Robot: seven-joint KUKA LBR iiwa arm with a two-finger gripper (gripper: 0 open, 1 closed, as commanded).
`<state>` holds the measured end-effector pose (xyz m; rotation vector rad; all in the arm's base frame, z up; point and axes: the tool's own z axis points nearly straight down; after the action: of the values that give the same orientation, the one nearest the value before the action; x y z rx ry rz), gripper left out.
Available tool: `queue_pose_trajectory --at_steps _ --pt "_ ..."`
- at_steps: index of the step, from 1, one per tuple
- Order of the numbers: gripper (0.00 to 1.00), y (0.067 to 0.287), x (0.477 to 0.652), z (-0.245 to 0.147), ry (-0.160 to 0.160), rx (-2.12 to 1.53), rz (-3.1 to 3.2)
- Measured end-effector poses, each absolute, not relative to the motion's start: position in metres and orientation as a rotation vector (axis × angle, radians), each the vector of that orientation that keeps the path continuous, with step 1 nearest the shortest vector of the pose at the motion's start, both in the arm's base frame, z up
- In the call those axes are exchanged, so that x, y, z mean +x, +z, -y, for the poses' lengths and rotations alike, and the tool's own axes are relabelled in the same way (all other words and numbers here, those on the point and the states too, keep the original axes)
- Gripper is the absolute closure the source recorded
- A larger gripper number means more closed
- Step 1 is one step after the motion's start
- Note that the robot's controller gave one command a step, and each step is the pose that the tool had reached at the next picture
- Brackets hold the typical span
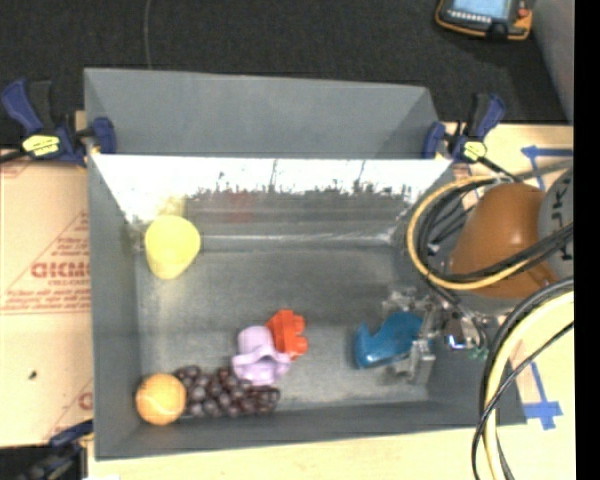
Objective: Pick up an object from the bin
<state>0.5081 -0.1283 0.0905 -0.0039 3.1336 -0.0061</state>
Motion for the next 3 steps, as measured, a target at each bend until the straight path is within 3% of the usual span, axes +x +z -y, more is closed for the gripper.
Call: queue_pose_trajectory --at_steps 1,2,3 --pt "0.0 0.153 0.498 0.125 -0.01 -0.071 -3.125" --pt "0.0 0.101 0.484 0.095 -0.004 0.033 -3.131" --pt "0.0 0.07 0.491 0.127 -0.009 0.287 -3.104"
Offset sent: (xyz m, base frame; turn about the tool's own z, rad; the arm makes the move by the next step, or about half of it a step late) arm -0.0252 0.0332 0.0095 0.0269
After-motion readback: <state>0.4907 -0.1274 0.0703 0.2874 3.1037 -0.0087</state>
